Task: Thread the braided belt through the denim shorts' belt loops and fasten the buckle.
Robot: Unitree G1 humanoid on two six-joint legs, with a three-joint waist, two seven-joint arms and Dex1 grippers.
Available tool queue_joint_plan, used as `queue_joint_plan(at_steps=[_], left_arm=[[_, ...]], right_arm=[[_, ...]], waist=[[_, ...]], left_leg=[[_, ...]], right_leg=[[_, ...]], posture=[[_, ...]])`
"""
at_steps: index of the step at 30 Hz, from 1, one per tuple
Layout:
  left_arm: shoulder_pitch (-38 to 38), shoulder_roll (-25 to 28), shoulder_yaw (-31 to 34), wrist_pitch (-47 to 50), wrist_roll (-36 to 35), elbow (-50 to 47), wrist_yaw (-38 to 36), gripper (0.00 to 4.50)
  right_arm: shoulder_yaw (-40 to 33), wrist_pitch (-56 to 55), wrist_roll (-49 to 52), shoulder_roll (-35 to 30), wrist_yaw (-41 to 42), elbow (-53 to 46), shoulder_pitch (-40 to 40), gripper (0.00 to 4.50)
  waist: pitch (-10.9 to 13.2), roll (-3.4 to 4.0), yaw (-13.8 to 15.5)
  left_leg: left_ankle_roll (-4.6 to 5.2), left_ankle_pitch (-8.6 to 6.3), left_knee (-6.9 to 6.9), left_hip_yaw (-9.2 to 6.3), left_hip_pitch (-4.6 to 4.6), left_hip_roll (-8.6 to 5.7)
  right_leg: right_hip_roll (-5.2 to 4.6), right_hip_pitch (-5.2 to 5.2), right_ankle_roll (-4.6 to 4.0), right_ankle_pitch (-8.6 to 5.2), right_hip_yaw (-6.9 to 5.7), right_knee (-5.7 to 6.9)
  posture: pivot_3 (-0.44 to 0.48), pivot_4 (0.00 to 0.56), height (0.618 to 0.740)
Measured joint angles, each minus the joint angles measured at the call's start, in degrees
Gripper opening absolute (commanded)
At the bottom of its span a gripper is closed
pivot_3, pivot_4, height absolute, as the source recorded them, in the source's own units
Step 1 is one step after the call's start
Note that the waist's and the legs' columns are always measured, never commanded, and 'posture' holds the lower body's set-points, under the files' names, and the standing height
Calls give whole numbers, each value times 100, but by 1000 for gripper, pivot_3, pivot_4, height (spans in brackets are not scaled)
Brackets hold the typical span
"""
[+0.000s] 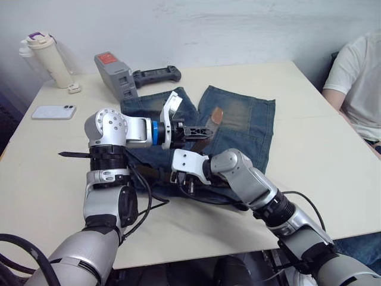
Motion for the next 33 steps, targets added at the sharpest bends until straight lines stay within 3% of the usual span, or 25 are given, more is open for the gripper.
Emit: queue_joint_plan(at_steps=[15,17,18,24,27,33], left_arm=[[356,371,211,0,-650,-133,565,0],[367,376,211,-1,-712,-152,620,0],[373,371,205,-3,-735,-171,638,0],[661,317,174,-15,-749,-348,722,0],[713,295,149,-16,-719,-388,722,0],[709,114,151,-36,-696,-470,716,0]], right_arm=[[-318,3,292,52,-159,-47,218,26],[-394,61,361,-13,-206,-237,301,649],[-430,133,397,-58,-206,-341,307,735],[-997,1061,782,-543,-266,-1129,333,3472],[-1206,1486,1018,-866,-256,-1524,374,3472],[-1551,2368,1518,-1774,-222,-2313,754,3472]], waist=[[28,-17,9],[54,-25,11],[70,-26,11],[192,-41,166],[197,-45,187],[228,-71,214]], left_leg=[[-4,1,-11,-5,11,1],[-4,2,-8,-7,-15,0],[-4,2,-6,-7,-25,-2],[1,3,-6,3,-76,-14],[9,7,-7,0,-149,-19],[21,11,-38,4,-163,-26]], right_leg=[[1,0,0,0,8,-3],[1,-14,0,0,2,-5],[0,-22,0,1,2,-6],[-1,-41,2,2,-19,-43],[7,-87,19,12,-27,-50],[11,-87,41,25,-31,-100]], posture=[[0,150,650],[0,150,650],[0,150,650],[0,150,650],[0,150,650],[0,150,650]])
